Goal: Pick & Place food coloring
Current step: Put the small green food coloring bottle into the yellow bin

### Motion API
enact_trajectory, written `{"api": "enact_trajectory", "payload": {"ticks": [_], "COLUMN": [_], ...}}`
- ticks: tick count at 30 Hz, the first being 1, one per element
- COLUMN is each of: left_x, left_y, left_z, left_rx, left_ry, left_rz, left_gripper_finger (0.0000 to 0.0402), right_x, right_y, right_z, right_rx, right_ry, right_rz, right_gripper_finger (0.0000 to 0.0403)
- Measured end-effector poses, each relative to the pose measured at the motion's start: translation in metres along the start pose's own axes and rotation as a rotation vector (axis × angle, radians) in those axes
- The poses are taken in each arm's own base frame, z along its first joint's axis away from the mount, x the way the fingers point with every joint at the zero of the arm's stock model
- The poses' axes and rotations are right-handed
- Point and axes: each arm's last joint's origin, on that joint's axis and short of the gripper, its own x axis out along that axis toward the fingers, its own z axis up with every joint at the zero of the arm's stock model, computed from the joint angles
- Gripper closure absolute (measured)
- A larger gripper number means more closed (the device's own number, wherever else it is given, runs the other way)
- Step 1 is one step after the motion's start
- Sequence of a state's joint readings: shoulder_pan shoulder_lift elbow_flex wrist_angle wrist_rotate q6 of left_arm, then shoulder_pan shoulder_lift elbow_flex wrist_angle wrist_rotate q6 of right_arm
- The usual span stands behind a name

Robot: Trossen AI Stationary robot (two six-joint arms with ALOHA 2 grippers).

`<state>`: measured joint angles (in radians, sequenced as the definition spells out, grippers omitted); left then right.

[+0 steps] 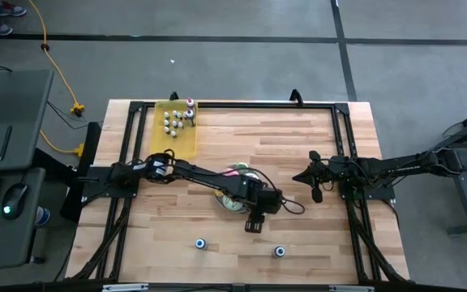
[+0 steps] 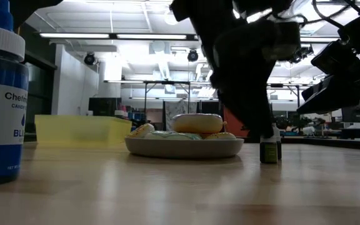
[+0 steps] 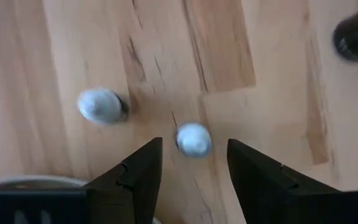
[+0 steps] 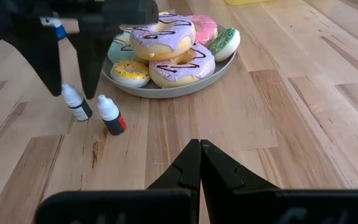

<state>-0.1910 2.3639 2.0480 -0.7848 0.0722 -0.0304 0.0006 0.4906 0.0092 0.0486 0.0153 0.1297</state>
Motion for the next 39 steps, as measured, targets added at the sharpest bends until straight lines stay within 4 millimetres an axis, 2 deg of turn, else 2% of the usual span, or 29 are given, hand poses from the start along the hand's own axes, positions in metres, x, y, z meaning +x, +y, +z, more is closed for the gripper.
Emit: {"api": "enact_trajectory", "payload": {"ticks": [28,31,39], "left_x": [0.0049,0.0049,0.0049], "left_y": [-0.0016,-0.0016,-0.0024], "left_z": [0.0009,0.0010,0.0008], "left_rx": [0.006,0.006,0.005], "left_ry": [-0.016,-0.017,-0.015], "left_rz": [0.030,0.030,0.001], "left_gripper_finger": [0.0230,0.0245,0.0318], "right_x": [0.0000,0.0000,0.0000], "right_y": [0.0000,0.0000,0.0000], "right_z": [-0.0001,-0.0001,0.0000], "right_rx": [0.000,0.000,0.000], "right_ry": [0.000,0.000,0.000], "right_rz": [0.000,0.000,0.000], "right_gripper_finger": [0.0402,0.0402,0.0402]}}
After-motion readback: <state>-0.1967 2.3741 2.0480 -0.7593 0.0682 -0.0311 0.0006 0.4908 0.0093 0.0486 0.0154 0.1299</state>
